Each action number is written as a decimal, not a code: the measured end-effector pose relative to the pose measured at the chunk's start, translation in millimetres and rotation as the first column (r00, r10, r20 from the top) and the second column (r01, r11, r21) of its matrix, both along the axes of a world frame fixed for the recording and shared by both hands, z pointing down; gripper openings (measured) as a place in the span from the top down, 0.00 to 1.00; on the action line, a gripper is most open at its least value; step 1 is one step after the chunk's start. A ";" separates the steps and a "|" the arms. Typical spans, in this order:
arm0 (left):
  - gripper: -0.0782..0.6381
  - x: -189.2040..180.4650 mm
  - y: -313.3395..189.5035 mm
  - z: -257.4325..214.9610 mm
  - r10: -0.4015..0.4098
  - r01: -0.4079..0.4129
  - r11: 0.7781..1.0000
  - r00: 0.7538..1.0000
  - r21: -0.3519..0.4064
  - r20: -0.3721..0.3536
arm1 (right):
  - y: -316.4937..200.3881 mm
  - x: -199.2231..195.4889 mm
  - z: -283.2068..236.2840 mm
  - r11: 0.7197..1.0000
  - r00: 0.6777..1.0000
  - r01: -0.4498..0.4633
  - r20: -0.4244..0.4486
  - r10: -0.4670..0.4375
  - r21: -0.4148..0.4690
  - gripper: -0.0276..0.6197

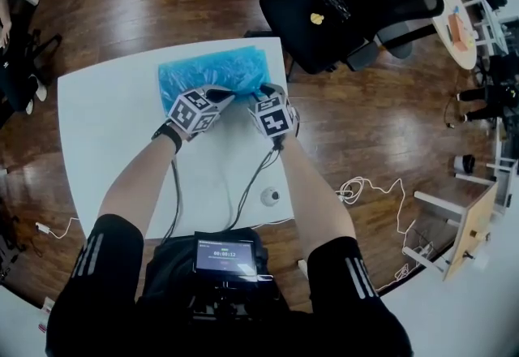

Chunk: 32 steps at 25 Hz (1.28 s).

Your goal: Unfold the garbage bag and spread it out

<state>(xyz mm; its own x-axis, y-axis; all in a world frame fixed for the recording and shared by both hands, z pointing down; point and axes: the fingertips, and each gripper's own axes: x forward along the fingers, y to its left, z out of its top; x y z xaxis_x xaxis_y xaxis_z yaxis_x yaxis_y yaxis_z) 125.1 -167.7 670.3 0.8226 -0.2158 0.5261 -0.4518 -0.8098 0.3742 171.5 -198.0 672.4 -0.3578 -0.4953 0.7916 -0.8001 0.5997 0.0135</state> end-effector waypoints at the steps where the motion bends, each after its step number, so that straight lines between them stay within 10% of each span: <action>1: 0.89 -0.1 -0.2 -0.2 -0.001 0.001 1.000 1.000 0.003 -0.002 | -0.2 -0.5 2.8 1.000 1.000 0.003 -0.004 -0.003 -0.006 0.75; 32: 0.89 -66.7 -21.2 -78.4 -0.213 0.230 0.963 0.969 0.144 -0.128 | 8.4 1.6 29.7 0.995 0.997 0.036 -0.064 -0.041 -0.090 0.73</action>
<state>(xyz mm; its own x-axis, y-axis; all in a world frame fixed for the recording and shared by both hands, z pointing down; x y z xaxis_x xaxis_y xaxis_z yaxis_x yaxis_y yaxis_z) 58.4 -188.9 591.9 0.7958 -0.4712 0.3803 -0.5895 -0.7465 0.3087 173.0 -189.6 702.0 -0.3210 -0.4092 0.8541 -0.7756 0.6312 0.0109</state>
